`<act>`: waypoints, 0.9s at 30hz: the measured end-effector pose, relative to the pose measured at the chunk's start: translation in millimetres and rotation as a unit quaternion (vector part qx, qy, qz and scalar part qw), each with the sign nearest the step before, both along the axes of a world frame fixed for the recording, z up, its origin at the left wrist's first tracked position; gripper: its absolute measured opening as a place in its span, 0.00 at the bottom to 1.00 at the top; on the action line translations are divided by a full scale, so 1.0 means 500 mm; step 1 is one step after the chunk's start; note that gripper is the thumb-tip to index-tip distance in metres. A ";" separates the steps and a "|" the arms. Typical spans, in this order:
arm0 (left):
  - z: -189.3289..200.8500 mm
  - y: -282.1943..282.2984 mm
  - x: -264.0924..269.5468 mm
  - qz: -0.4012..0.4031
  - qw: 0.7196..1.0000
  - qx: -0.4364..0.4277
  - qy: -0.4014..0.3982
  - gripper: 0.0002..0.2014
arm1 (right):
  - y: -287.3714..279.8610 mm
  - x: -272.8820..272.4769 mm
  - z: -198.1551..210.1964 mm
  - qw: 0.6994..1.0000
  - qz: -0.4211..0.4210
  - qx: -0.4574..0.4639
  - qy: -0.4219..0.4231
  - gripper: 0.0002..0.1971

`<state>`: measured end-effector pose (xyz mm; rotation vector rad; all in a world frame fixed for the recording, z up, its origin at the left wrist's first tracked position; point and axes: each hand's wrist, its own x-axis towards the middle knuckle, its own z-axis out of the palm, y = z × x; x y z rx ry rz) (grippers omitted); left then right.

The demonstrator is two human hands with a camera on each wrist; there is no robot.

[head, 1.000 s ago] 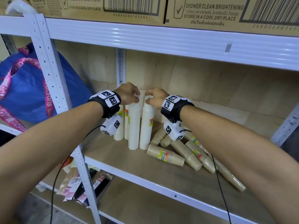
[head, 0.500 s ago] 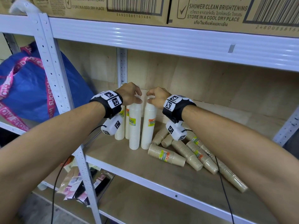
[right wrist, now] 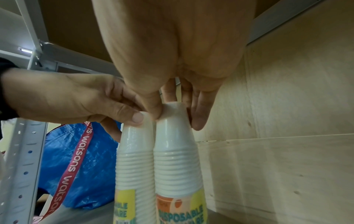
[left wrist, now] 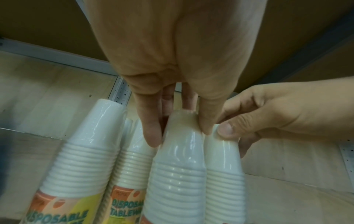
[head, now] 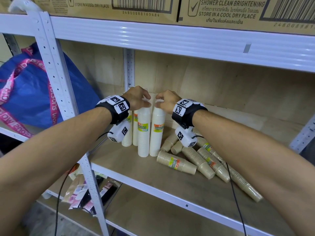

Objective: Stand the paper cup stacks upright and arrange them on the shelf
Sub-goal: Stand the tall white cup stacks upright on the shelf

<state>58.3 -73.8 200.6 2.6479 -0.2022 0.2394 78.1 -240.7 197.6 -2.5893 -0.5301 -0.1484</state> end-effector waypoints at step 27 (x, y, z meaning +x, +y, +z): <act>0.083 0.044 0.005 -0.001 0.992 0.047 0.119 0.12 | 0.060 0.010 0.044 0.998 0.068 -0.018 0.001 0.17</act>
